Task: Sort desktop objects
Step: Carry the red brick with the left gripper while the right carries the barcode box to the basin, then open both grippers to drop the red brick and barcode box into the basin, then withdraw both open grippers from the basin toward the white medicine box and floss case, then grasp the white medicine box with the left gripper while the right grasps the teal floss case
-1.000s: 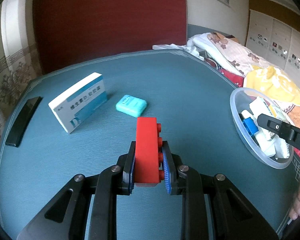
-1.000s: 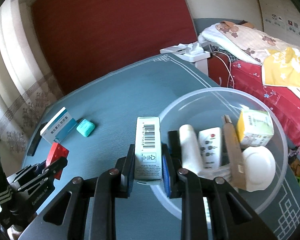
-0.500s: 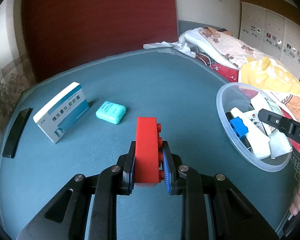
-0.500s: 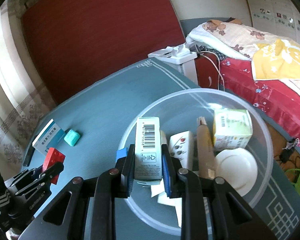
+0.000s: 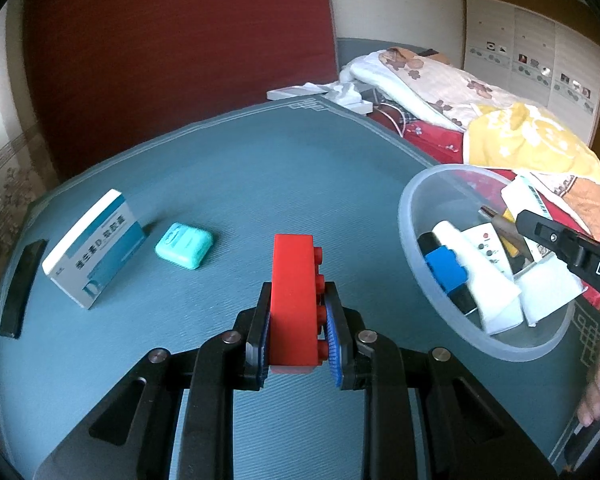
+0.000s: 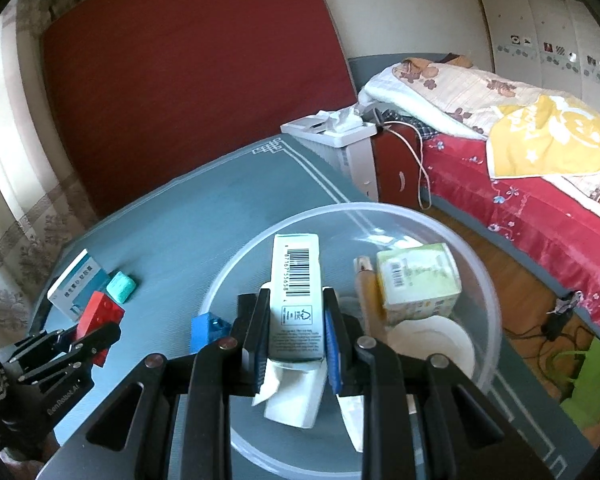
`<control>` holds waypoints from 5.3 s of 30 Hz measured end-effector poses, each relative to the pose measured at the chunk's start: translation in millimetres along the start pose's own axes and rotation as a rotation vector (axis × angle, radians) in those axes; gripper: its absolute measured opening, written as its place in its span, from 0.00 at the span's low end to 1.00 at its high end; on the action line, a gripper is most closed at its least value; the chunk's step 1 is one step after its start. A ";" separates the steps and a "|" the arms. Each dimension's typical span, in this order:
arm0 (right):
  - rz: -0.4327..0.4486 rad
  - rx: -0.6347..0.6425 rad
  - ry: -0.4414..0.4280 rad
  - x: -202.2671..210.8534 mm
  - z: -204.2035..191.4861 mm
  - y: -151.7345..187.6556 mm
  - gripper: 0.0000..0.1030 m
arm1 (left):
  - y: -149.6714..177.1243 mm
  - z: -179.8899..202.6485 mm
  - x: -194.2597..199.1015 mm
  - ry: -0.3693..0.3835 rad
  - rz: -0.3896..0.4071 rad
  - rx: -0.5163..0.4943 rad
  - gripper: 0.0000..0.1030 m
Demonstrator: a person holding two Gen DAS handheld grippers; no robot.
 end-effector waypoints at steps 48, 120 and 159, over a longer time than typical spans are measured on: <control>-0.023 -0.047 -0.030 3.7 43.4 3.5 0.43 | -46.7 100.7 0.4 0.344 -0.017 -0.057 0.60; -0.149 0.337 -0.181 -62.2 -163.8 29.0 0.78 | -28.5 -202.6 -14.4 -0.058 0.072 0.257 0.60; -0.233 0.441 -0.177 -155.8 -228.7 10.5 0.78 | -13.6 -210.7 -82.8 0.032 -0.063 0.286 0.26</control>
Point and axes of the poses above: each gripper's, at about its wrist camera, not at the fingertips, and x roughly against the way its jaws point, z to its right, y to its underside, the point moved 9 cm from there along -x, roughly the way its jaws point, and after that the axes turned 13 degrees about -z, right-handed, at the moved point
